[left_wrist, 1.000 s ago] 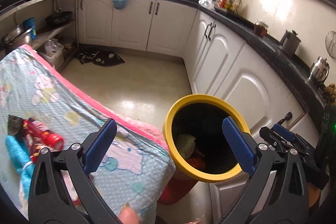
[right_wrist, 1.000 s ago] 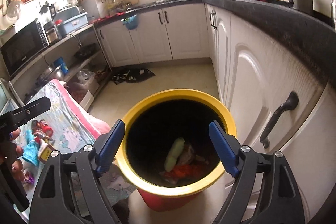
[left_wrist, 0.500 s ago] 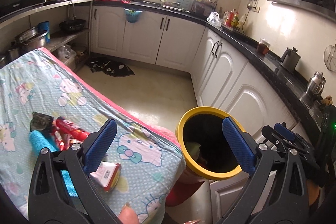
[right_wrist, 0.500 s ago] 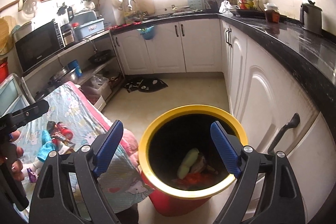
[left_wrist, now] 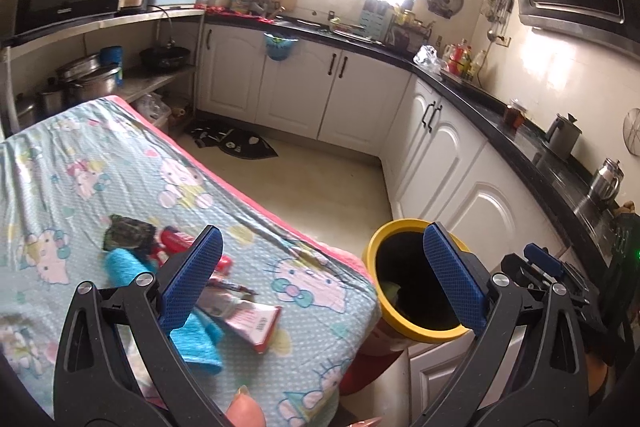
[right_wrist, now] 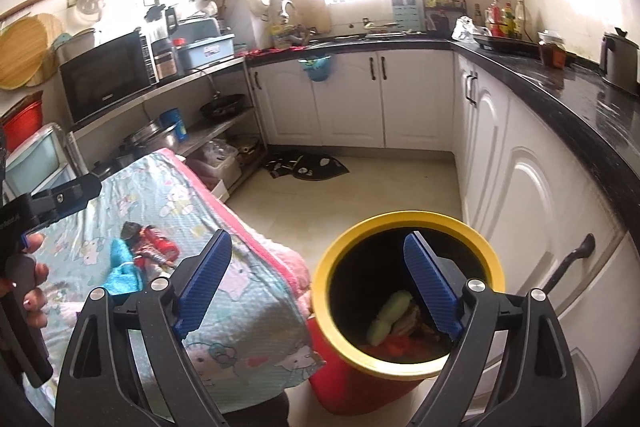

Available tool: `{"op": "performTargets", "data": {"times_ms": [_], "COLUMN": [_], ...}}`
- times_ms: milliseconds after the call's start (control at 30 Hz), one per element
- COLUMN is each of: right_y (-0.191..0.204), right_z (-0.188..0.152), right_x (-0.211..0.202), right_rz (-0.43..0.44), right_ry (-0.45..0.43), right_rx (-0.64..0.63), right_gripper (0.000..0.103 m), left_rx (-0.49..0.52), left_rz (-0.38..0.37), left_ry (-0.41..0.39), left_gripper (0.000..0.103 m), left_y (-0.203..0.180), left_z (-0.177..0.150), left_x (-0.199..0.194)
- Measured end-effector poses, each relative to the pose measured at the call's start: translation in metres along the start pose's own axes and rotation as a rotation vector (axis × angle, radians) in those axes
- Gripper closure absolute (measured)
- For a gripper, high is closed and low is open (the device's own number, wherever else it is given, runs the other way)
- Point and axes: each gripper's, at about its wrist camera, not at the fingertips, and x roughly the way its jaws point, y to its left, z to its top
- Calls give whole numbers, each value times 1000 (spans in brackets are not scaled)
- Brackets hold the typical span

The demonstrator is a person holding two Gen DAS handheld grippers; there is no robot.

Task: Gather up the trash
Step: 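Move both tools back toward the remaining trash on the bed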

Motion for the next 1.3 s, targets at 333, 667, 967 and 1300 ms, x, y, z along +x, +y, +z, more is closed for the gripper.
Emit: {"op": "performTargets", "data": {"times_ms": [333, 667, 967, 1300], "right_y": [38, 82, 123, 180], "right_z": [-3, -13, -30, -60], "right_x": [0, 3, 7, 16], "right_rz": [71, 158, 251, 370], "right_ry": [12, 45, 91, 163], "right_rx": [-50, -119, -183, -285], "right_gripper": [17, 17, 17, 17], "left_rx": [-37, -57, -54, -81], "left_rz": [70, 130, 160, 171], "left_ry": [-35, -17, 59, 154], "left_gripper": [10, 10, 10, 10], "left_y": [42, 82, 114, 153], "left_z": [6, 3, -8, -39], "left_x": [-28, -41, -44, -53]}}
